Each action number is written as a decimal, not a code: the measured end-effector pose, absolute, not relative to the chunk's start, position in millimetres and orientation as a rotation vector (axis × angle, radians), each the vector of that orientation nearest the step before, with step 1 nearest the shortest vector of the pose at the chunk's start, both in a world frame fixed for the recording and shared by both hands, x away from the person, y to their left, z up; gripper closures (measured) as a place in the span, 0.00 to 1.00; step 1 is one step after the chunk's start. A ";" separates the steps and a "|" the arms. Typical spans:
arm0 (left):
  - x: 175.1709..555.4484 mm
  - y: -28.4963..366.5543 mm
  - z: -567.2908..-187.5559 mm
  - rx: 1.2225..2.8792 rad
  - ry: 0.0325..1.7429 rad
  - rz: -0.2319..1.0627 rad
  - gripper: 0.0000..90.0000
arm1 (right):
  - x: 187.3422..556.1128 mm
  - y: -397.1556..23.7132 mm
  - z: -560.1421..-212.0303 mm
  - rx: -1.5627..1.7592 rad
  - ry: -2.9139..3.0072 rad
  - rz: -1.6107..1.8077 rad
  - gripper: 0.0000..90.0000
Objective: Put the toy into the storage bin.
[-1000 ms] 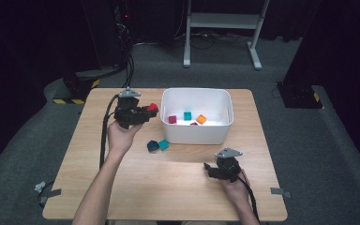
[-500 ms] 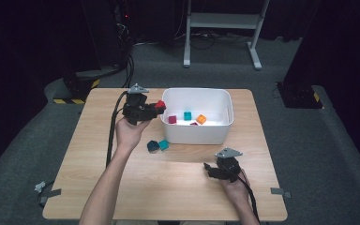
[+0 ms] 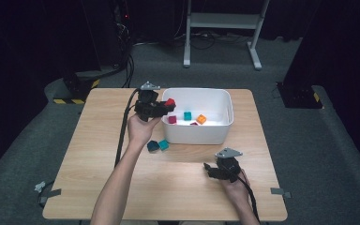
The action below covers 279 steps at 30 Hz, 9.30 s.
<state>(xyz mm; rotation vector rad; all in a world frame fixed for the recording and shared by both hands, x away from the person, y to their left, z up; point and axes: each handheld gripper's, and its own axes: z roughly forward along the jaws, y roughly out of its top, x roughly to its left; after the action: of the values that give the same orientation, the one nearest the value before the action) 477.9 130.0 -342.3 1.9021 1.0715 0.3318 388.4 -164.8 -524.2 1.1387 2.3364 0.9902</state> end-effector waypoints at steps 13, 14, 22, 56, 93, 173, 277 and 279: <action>493.7 109.1 -353.4 1.935 1.092 0.323 0.75 | 388.3 -164.8 -524.2 1.142 2.337 0.990 0.35; 495.1 107.4 -354.6 1.938 1.091 0.322 0.75 | 388.3 -164.8 -524.2 1.142 2.337 0.990 0.35; 500.9 94.1 -365.6 1.976 1.091 0.309 0.75 | 388.4 -164.9 -524.2 1.140 2.337 0.991 0.35; 467.1 139.3 -360.2 1.917 1.130 0.438 0.53 | 388.4 -164.8 -524.2 1.138 2.338 0.991 0.35; 436.5 170.2 -372.1 1.901 1.137 0.472 0.50 | 388.3 -164.8 -524.2 1.139 2.338 0.992 0.35; 448.1 180.1 -510.4 1.996 1.433 0.391 0.51 | 388.3 -164.7 -524.1 1.139 2.338 0.992 0.35; 459.8 146.3 -348.6 1.962 1.117 0.380 0.65 | 388.3 -164.8 -524.2 1.139 2.338 0.992 0.35; 461.6 144.6 -348.0 1.965 1.114 0.376 0.65 | 388.3 -164.8 -524.2 1.139 2.338 0.992 0.35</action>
<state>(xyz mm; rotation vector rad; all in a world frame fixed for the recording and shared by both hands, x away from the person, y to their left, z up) 461.6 144.6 -348.0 1.9650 1.1140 0.3760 388.3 -164.8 -524.2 1.1390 2.3382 0.9920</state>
